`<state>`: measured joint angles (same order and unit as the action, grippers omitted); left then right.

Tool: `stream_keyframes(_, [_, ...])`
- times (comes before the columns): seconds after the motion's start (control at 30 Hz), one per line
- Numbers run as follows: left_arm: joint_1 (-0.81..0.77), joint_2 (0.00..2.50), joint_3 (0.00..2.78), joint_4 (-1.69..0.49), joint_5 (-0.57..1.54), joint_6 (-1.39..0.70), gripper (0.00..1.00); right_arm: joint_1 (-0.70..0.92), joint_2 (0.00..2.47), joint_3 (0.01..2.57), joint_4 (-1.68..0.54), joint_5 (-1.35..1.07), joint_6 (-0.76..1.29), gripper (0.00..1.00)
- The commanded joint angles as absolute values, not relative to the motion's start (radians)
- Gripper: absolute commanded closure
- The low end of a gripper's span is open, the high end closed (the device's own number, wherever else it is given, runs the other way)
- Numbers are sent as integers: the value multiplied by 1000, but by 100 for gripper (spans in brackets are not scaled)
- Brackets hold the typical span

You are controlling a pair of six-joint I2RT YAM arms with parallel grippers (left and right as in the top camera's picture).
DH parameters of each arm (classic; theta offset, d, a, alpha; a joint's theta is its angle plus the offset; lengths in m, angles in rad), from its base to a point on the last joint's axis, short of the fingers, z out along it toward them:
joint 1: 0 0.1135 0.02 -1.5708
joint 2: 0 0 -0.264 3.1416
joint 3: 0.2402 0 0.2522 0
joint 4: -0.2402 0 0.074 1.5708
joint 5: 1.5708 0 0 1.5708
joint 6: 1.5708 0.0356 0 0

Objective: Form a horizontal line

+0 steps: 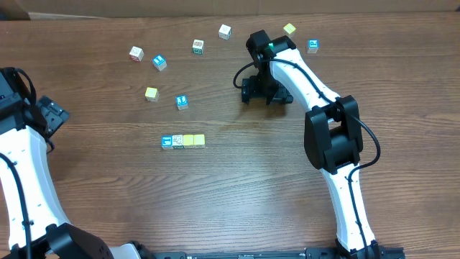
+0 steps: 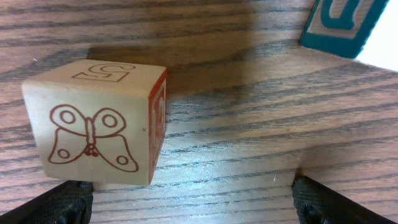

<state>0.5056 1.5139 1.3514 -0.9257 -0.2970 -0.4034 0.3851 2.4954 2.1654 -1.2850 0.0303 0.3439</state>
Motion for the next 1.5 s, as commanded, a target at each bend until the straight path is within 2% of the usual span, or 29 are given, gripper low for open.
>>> stream_keyframes(0.0, [503,1502,1271,-909,-282,-239,1,385,2469,2162,-1284,51,348,0])
stream_keyframes(0.1, [500,1488,1145,-819,-207,-162,0,385,2469,2162,-1284,51,348,0])
stream_keyframes(0.3, [461,1396,801,-476,29,36,0,385,2469,2162,-1284,51,348,0])
stream_keyframes(0.6, [240,1270,389,-43,42,176,1,385,2469,2162,-1284,51,348,0])
stream_keyframes(0.73, [183,1215,273,83,18,193,0,385,2469,2162,-1284,51,348,0])
stream_keyframes(1.13, [198,1151,138,65,14,81,1,385,2469,2162,-1284,51,348,0])
stream_keyframes(1.47, [198,1131,22,174,1,-9,1,385,2469,2162,-1284,51,348,0])
